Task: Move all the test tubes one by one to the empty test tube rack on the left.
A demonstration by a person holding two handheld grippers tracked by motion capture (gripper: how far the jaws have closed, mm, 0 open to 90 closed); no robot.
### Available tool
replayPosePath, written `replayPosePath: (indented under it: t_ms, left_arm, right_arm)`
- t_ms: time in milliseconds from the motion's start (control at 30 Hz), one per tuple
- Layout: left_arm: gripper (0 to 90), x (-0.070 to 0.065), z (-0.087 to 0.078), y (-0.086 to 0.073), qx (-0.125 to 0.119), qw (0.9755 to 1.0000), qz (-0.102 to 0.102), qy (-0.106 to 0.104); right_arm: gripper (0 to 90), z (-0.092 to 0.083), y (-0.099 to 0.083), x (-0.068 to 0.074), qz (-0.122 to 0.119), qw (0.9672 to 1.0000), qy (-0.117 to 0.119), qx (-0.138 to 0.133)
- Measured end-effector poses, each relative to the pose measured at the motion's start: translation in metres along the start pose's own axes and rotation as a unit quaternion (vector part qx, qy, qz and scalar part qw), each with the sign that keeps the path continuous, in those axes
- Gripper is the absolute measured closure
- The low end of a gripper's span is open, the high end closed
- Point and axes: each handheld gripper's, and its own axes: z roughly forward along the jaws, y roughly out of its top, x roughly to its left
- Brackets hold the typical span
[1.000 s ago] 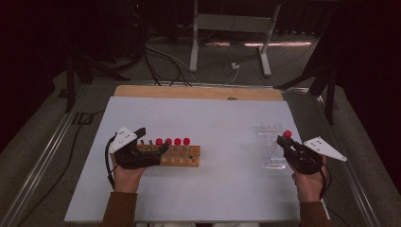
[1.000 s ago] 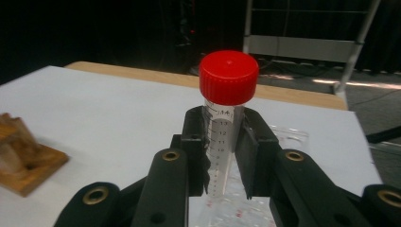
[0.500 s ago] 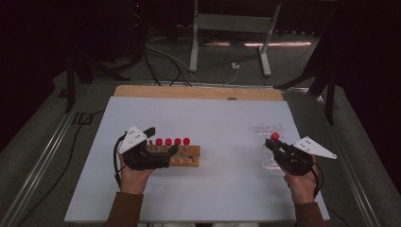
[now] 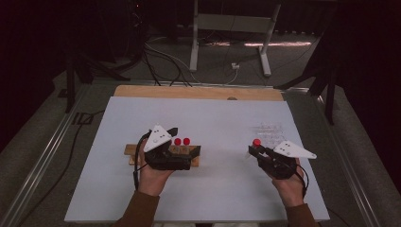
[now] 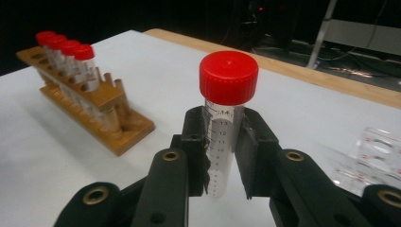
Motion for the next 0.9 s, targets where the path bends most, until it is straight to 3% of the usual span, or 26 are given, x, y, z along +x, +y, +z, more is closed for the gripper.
replayPosePath:
  t_ms: [233, 600, 900]
  left_arm:
    - [4.0, -0.012, 0.012, 0.001, 0.001, 0.9999, 0.001, -0.012]
    - [1.0, -0.03, 0.037, 0.0, 0.019, 0.9995, 0.013, -0.022]
    - [0.8, -0.047, 0.06, -0.002, 0.035, 0.9983, 0.02, -0.042]
  right_arm:
    - [74.0, 0.007, -0.001, 0.01, -0.012, 0.9995, 0.026, 0.013]
    - [73.9, 0.012, -0.003, 0.018, -0.022, 0.9986, 0.042, 0.023]
    - [73.9, 0.018, -0.006, 0.025, -0.025, 0.9978, 0.052, 0.032]
